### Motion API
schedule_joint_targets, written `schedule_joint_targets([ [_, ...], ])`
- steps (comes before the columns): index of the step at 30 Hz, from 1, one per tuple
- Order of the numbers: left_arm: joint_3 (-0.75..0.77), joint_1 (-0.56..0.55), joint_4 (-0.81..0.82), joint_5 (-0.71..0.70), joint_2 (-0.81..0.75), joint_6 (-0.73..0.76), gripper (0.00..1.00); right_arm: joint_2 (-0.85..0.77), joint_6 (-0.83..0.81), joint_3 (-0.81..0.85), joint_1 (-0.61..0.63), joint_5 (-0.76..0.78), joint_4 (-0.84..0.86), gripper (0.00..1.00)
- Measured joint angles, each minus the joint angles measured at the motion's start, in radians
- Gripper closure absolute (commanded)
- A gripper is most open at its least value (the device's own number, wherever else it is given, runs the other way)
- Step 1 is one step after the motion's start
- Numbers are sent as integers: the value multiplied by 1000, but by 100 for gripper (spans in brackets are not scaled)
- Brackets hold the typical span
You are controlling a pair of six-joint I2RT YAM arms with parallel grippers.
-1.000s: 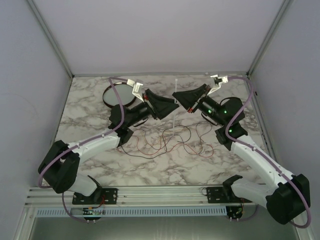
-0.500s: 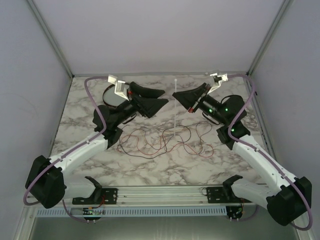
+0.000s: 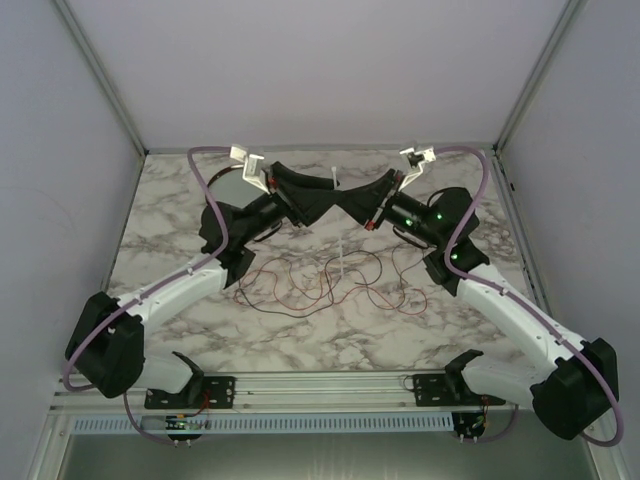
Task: Zip-tie the wires
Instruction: Pick up the ribbon at the center of the board.
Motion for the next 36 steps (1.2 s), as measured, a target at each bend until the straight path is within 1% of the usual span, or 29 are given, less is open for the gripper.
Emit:
schedule_joint_targets([
  [8, 15, 0, 37, -1, 26, -17, 78, 14, 1, 0, 4, -7, 2, 100],
  [11, 15, 0, 43, -2, 28, -17, 82, 15, 2, 0, 4, -8, 7, 100],
  [13, 15, 0, 43, -2, 28, -16, 84, 15, 2, 0, 5, -6, 11, 100],
  [26, 14, 0, 43, -2, 29, -16, 85, 15, 6, 0, 8, 5, 28, 100],
  [28, 14, 0, 42, -2, 29, -13, 90, 14, 6, 0, 8, 6, 27, 100],
  [31, 14, 0, 35, -2, 29, -5, 99, 14, 5, 0, 9, 6, 23, 100],
  [36, 14, 2, 13, -2, 28, 18, 100, 12, -2, 0, 8, 13, -1, 100],
])
